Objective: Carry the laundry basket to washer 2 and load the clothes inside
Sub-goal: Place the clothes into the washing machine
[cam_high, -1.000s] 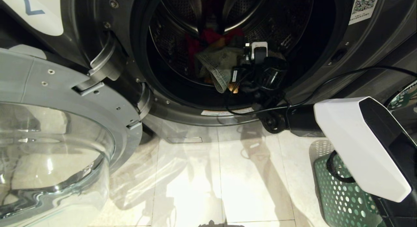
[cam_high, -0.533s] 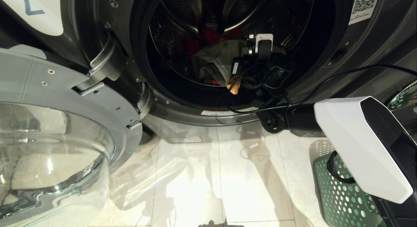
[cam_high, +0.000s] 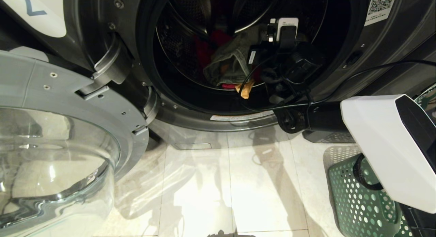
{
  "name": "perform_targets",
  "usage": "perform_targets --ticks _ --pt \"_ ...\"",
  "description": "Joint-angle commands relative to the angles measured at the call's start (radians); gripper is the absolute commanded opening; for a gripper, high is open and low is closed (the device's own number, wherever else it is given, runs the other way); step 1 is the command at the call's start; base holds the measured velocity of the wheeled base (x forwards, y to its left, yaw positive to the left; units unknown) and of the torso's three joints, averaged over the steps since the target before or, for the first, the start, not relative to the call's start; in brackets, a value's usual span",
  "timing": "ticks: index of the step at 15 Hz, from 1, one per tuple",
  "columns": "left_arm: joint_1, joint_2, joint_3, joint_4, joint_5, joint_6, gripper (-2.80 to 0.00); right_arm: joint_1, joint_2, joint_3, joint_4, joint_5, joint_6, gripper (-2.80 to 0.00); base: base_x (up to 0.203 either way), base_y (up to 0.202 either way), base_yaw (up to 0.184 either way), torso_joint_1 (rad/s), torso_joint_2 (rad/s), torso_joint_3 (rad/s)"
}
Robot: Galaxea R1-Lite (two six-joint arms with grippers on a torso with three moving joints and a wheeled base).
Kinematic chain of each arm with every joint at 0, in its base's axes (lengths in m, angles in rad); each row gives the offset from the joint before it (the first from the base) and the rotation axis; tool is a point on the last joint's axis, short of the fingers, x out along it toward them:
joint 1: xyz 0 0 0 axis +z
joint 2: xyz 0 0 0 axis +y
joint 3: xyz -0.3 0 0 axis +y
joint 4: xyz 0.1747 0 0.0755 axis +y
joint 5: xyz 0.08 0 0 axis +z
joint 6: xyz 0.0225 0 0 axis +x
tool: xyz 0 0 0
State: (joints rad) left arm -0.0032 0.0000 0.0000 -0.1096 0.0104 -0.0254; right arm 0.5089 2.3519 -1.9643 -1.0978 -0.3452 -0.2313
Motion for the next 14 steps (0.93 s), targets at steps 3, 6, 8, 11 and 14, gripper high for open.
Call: perform_targets --ticks 3,6,8,11,14 --pt "0.000 0.002 0.040 -0.001 0.000 -0.001 -2.80 0.006 0.010 0.003 0.313 -0.069 0.135 -2.80 0.000 0.000 0.000 0.000 0.00 0.000" --pt "0.000 0.000 0.040 -0.001 0.000 -0.001 -2.80 0.006 -0.009 0.001 0.681 -0.076 0.365 -2.80 0.000 0.000 0.000 0.000 0.00 0.000" --pt "0.000 0.002 0.040 -0.001 0.000 -0.001 -2.80 0.009 -0.066 0.003 0.788 -0.078 0.460 -2.80 0.000 0.000 0.000 0.000 0.00 0.000" --pt "0.000 0.002 0.040 -0.001 0.000 -0.001 -2.80 0.023 -0.159 0.014 0.897 -0.082 0.515 -2.80 0.000 0.000 0.000 0.000 0.00 0.000" --pt "0.000 0.002 0.040 -0.001 0.000 -0.001 -2.80 0.042 -0.262 0.025 1.142 -0.080 0.605 -2.80 0.000 0.000 0.000 0.000 0.00 0.000"
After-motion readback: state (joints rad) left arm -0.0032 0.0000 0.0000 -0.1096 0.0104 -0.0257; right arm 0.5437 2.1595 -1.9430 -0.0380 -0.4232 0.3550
